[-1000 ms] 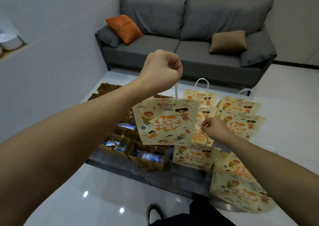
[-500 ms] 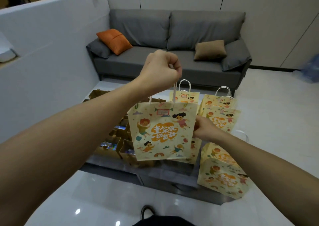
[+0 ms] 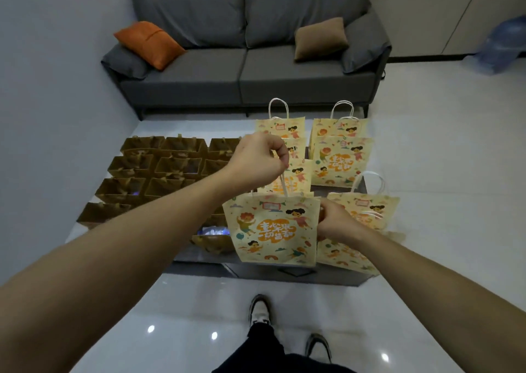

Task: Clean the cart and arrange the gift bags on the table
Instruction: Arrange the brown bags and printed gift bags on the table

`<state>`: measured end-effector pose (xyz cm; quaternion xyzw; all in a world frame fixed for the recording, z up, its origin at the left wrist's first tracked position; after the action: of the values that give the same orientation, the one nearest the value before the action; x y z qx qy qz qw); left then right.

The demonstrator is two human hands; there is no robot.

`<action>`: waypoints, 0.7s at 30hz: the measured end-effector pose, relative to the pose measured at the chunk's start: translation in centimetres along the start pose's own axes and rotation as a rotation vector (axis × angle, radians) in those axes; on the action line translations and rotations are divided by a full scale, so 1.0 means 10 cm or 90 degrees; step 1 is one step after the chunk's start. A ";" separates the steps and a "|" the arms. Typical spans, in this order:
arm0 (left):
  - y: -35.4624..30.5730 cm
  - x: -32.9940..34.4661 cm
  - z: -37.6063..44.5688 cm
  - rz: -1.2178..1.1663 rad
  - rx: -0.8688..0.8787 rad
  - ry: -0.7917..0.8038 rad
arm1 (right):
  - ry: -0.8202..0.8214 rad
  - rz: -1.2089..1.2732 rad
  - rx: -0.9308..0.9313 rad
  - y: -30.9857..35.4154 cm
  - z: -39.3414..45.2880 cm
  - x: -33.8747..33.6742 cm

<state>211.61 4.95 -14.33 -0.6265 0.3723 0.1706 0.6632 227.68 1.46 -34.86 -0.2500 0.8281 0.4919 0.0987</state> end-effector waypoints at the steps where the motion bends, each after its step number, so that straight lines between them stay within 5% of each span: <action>1: 0.06 0.10 0.04 0.006 -0.002 0.020 | 0.003 0.012 0.019 -0.06 0.03 0.04; 21: 1.36 1.45 0.67 0.166 -0.075 0.305 | -0.132 0.133 0.203 -0.86 0.66 0.39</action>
<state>213.70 10.00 -34.54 -0.6332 0.5854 0.1234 0.4910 228.21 2.53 -46.29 -0.0920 0.9024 0.3852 0.1698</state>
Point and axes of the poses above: each hand's wrist, its own z-axis towards the middle knuckle, its own x-axis out of the palm, y = z × x, the point moved 8 cm from there along z, towards the middle knuckle, and after that the axes turned 1 degree about z, right-handed, at the moved point
